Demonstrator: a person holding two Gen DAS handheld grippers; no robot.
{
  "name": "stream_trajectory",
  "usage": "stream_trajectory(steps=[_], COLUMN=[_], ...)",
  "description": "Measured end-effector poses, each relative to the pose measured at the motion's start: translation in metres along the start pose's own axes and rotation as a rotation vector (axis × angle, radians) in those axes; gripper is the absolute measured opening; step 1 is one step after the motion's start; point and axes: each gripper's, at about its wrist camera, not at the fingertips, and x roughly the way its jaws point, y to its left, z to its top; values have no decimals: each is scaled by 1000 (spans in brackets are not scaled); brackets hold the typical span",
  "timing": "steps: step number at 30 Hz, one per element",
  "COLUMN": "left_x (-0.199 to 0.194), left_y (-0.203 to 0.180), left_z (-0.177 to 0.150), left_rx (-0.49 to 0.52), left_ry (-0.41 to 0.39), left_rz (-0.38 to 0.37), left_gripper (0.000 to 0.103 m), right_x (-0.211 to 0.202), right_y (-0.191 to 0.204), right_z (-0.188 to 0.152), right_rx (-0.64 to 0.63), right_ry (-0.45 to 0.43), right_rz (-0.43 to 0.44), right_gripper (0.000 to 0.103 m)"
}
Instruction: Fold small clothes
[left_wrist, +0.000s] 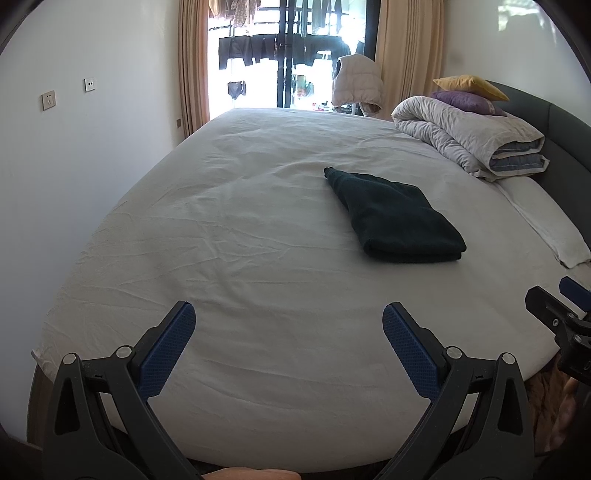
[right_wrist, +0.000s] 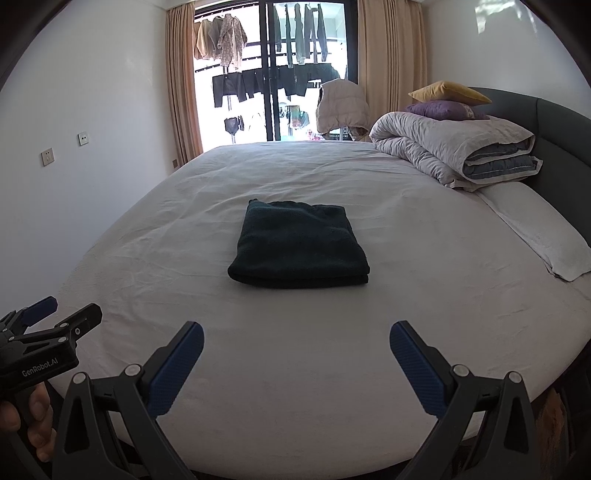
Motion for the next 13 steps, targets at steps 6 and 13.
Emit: stream_trajectory(steps=[6, 13], left_x=[3, 6], left_y=[2, 2], left_z=[-1, -3], left_rx=[-4, -3], left_ry=[14, 26], left_rz=[0, 3], left_gripper=[103, 103], right_x=[0, 2], right_y=[-3, -5], right_z=[2, 2], right_rx=[1, 7], right_ry=[11, 28], right_rz=[4, 12], right_gripper=[103, 103])
